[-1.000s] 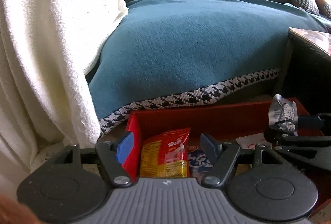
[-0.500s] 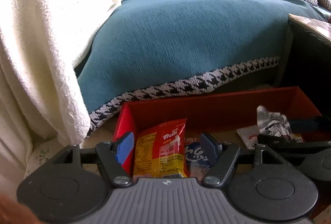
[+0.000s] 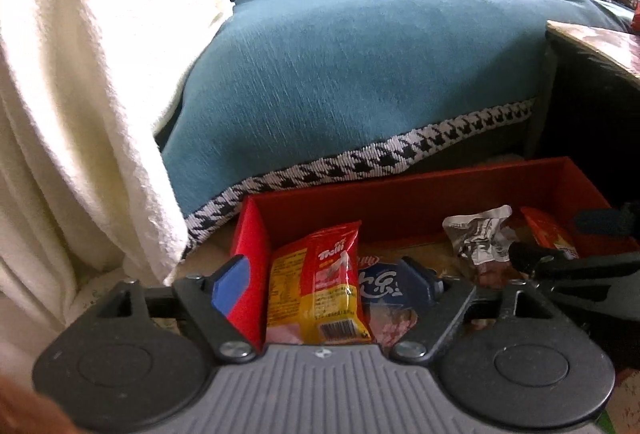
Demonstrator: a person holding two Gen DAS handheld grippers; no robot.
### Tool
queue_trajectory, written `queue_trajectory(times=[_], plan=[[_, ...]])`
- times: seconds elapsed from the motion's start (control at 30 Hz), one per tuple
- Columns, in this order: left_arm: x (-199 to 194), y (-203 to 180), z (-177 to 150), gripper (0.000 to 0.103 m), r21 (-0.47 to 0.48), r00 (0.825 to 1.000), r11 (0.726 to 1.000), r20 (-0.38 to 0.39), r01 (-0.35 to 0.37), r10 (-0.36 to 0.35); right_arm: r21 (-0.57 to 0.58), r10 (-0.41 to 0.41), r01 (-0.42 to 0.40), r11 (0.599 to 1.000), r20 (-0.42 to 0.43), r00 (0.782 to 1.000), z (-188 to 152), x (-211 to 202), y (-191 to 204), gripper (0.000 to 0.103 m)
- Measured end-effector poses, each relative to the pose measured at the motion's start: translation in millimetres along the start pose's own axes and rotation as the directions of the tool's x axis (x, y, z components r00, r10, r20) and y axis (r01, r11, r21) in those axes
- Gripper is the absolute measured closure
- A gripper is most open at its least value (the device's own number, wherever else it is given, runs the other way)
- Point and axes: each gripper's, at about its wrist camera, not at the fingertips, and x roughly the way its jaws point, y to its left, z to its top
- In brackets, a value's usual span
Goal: Organize snacks
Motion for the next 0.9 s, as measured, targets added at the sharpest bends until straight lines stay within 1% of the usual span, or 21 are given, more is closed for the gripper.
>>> queue_trajectory(times=[0.1,0.17,0.3,0.37,0.47,0.53,0.6,0.67,0.73,0.8,0.83,0.87,0.9], plan=[[-12,4,0,0.024,-0.01,1.0,1.0,0.006,0.012,-0.012,0.003,0.004,-0.004,1.0,0.021,1.0,-1,-15,-2,0.033],[-19,8,0,0.024,-0.019,1.0,1.0,-0.002,0.02,-0.02,0.0,0.007,-0.007,1.0,0.031,1.0,-2,-24,-3,0.031],[-35,16,-8,0.024,-0.049,0.999,0.998,-0.019,0.025,-0.026,-0.006,0.01,-0.01,1.0,0.043,0.999,-6,-42,-8,0.031],[-44,19,-15,0.024,-0.064,0.998,0.997,-0.053,0.033,-0.036,-0.014,0.009,-0.008,1.0,0.047,0.999,-10,-51,-11,0.03],[-56,22,-36,0.024,-0.094,0.991,0.995,-0.12,0.044,-0.055,-0.046,0.01,-0.008,0.999,0.043,0.999,-20,-65,-16,0.03],[-70,24,-51,0.02,-0.132,0.99,0.99,-0.119,0.053,-0.069,-0.074,0.01,-0.008,0.997,0.035,0.999,-27,-73,-20,0.026],[-78,23,-63,0.02,-0.14,0.98,0.988,-0.177,0.064,-0.088,-0.093,0.028,-0.026,0.995,0.026,0.999,-35,-79,-25,0.026],[-91,21,-76,0.02,-0.15,0.979,0.987,-0.186,0.061,-0.089,-0.131,0.063,-0.059,0.99,0.023,0.998,-44,-86,-28,0.026],[-103,21,-89,0.02,-0.171,0.975,0.983,-0.201,0.064,-0.099,-0.18,0.118,-0.115,0.977,0.008,0.993,-51,-89,-28,0.026],[-107,22,-101,0.02,-0.214,0.966,0.974,-0.231,0.07,-0.12,-0.251,0.185,-0.183,0.951,-0.015,0.983,-56,-87,-21,0.026],[-109,23,-107,0.02,-0.238,0.962,0.969,-0.242,0.067,-0.126,-0.289,0.214,-0.216,0.933,-0.041,0.976,-58,-84,-15,0.027],[-109,25,-112,0.02,-0.251,0.958,0.966,-0.255,0.065,-0.131,-0.341,0.25,-0.262,0.903,-0.078,0.965,-60,-80,-7,0.027],[-108,26,-115,0.02,-0.256,0.955,0.965,-0.267,0.057,-0.128,-0.395,0.269,-0.281,0.875,-0.087,0.959,-63,-78,2,0.023]])
